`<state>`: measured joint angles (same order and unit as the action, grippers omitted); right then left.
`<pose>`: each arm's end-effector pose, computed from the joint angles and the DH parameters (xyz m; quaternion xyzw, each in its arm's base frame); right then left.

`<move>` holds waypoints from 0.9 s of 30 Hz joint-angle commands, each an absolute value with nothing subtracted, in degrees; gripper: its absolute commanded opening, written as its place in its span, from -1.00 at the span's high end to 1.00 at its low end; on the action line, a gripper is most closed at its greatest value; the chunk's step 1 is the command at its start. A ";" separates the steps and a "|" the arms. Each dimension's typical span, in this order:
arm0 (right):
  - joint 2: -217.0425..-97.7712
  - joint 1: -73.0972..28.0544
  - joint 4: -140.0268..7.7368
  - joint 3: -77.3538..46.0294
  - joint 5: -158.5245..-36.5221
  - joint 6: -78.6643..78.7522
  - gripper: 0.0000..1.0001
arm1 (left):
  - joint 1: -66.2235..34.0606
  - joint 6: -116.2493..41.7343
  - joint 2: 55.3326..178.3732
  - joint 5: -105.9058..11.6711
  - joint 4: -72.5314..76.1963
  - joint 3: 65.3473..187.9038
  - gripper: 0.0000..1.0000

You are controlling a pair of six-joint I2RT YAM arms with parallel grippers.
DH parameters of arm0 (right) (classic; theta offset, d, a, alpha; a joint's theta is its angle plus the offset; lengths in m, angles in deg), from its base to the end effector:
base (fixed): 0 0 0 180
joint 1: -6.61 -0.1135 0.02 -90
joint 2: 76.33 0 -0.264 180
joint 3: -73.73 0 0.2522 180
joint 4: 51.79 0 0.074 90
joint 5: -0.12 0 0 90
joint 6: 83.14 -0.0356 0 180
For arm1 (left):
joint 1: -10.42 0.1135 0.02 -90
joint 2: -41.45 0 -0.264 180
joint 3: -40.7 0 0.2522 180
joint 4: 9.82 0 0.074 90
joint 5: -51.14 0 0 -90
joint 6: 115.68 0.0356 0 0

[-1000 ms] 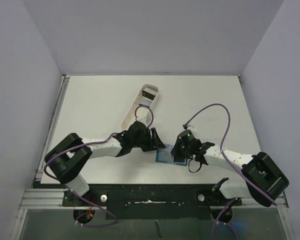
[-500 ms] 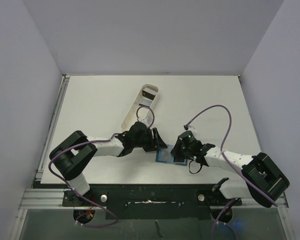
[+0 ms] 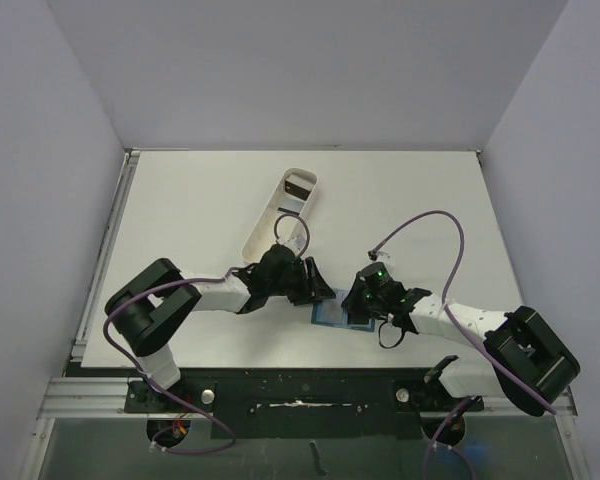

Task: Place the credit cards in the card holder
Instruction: Turn over the card slot in the card holder.

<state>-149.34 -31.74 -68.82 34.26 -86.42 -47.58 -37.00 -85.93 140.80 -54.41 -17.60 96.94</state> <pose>0.1759 0.1365 0.1420 0.1418 0.9303 0.2246 0.2531 0.2199 -0.2534 0.1390 -0.0366 0.8816 -0.4382 0.1715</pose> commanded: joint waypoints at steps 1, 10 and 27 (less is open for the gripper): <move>-148.96 -32.22 -69.67 35.29 -85.81 -47.22 0.75 | -37.13 -88.12 139.93 -57.00 -24.75 96.41 0.15; -145.78 -32.68 -70.22 33.91 -85.74 -45.84 0.67 | -38.12 -91.64 139.81 -59.68 -29.76 96.01 0.30; -126.58 -33.21 -80.49 33.26 -83.16 -44.15 0.35 | -40.25 -90.21 142.23 -58.99 -25.97 102.15 0.29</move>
